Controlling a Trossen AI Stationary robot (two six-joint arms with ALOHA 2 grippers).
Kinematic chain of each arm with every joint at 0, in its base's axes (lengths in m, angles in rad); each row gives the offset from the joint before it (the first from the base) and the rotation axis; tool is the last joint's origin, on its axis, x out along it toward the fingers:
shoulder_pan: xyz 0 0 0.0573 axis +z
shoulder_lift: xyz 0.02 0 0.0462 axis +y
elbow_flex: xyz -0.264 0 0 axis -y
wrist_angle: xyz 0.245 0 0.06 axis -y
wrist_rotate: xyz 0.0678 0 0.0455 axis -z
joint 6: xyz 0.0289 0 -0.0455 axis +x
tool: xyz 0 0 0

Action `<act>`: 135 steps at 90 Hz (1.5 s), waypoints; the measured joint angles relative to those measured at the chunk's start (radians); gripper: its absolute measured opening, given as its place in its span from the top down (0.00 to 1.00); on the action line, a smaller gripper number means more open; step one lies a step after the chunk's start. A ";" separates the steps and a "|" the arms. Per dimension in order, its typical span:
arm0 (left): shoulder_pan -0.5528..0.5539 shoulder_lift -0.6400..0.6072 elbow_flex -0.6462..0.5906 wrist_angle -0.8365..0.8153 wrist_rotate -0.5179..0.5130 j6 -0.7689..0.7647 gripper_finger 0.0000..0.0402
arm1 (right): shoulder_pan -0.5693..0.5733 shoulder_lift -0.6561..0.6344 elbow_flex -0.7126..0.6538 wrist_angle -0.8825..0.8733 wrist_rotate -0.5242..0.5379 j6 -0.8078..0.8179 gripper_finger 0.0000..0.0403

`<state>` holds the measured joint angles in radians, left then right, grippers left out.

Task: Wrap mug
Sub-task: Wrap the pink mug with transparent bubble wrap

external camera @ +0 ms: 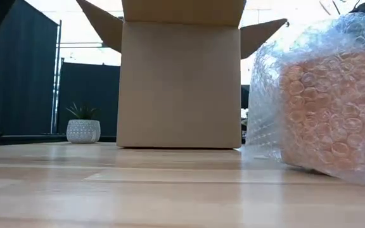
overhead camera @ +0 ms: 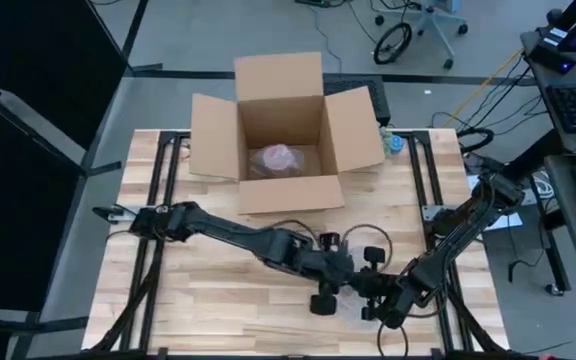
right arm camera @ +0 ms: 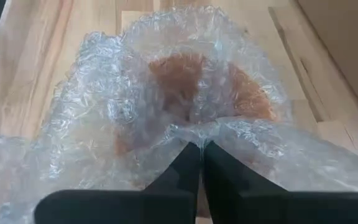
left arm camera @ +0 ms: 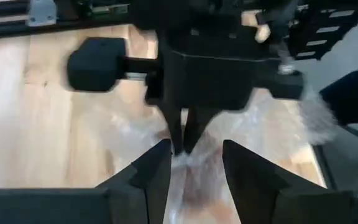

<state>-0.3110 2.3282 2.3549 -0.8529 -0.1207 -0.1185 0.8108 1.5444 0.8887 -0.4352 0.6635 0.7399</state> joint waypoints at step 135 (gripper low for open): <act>-0.007 0.167 -0.012 0.055 -0.072 0.017 0.67 | -0.006 -0.012 0.209 -0.328 -0.152 -0.020 0.81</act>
<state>-0.3183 2.4955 2.3427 -0.7982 -0.1931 -0.1017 0.8050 1.5326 1.0975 -0.7627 0.5118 0.7196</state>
